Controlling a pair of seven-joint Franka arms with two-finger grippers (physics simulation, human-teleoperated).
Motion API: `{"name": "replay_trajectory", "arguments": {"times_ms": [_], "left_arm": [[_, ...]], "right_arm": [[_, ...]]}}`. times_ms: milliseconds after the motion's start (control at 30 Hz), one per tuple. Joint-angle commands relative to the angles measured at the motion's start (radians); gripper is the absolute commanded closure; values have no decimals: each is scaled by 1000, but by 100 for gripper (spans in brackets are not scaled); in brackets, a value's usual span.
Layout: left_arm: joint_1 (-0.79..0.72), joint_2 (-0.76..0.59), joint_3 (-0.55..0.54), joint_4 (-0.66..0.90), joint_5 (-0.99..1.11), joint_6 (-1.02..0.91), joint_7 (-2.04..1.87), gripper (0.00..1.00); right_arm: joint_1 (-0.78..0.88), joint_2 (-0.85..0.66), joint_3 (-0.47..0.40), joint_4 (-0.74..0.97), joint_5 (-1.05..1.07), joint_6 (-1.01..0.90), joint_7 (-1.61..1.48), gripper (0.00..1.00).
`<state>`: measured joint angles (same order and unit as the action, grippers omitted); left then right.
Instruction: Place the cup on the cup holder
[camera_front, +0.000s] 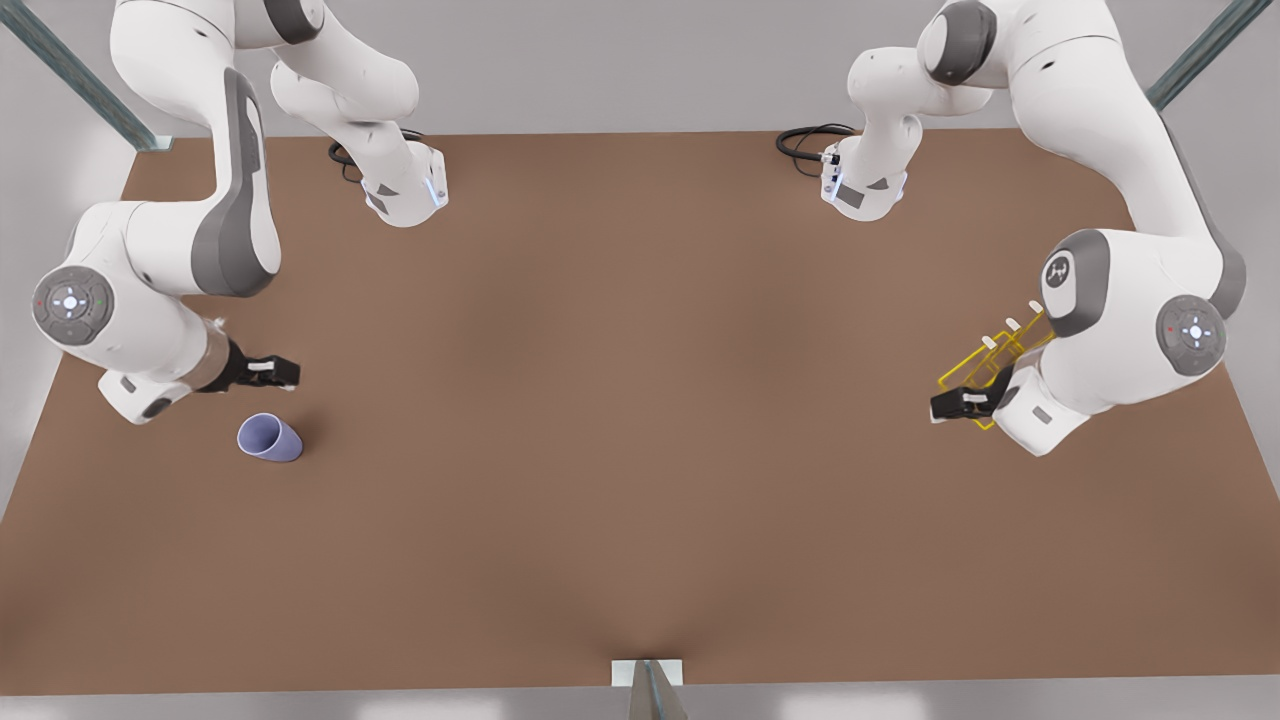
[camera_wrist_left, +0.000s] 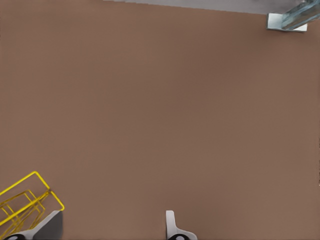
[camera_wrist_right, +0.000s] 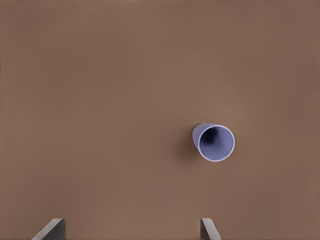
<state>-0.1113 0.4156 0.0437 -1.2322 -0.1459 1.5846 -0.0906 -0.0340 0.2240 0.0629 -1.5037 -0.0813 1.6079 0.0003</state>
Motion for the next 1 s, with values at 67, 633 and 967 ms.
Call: {"name": "replay_trajectory", "arguments": {"times_ms": [67,633,967], "left_arm": [[-13,-1,-1,2,-3,103,-123,0],[-21,-50,-50,-27,86,-46,-123,0],[-21,-43,-50,-46,134,-48,-123,0]], "right_arm": [[-3,9,0,0,-2,109,6,0],[-70,104,5,-251,12,440,53,0],[-167,132,5,-386,17,616,-55,0]]}}
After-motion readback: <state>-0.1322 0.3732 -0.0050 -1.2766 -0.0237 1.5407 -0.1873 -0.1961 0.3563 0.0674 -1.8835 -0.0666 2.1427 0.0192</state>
